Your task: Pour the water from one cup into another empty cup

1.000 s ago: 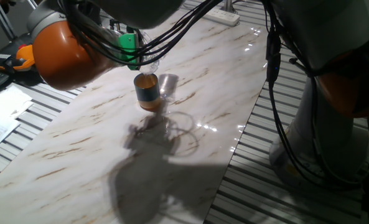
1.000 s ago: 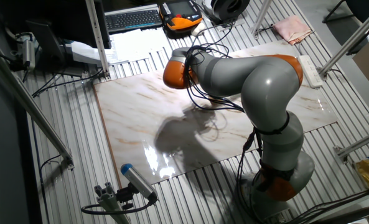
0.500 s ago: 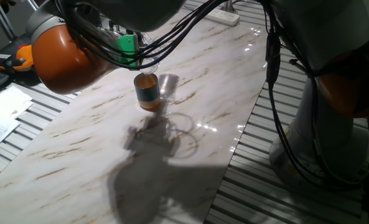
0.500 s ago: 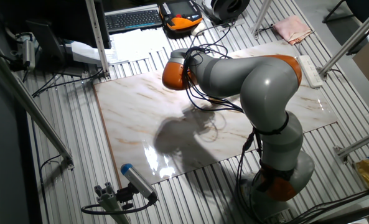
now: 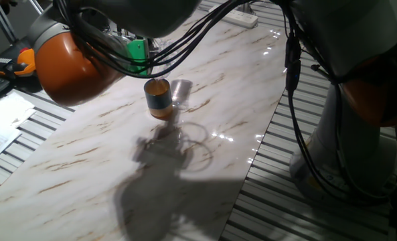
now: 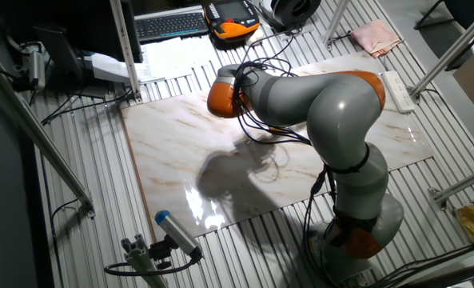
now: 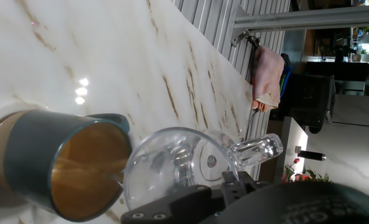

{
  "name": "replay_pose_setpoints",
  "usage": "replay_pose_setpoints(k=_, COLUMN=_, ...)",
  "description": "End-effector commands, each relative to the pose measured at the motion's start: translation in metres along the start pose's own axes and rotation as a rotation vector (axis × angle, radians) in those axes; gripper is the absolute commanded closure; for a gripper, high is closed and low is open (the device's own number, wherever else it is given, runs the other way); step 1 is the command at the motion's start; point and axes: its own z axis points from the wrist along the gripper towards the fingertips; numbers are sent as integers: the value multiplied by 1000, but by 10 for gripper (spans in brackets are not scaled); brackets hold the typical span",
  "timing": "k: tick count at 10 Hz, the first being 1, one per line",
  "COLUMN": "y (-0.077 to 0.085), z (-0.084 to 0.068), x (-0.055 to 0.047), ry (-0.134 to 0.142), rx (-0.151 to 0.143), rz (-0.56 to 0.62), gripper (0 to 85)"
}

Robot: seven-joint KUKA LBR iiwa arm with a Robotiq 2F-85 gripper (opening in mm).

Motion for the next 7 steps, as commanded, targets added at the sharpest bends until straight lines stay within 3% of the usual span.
replay_pose_setpoints(k=1, y=0, z=0, x=0, ry=0, rx=2, rz=-1, gripper=850)
replay_pose_setpoints(k=7, y=1, z=0, x=-1, ry=1, rx=24, rz=-8, gripper=850)
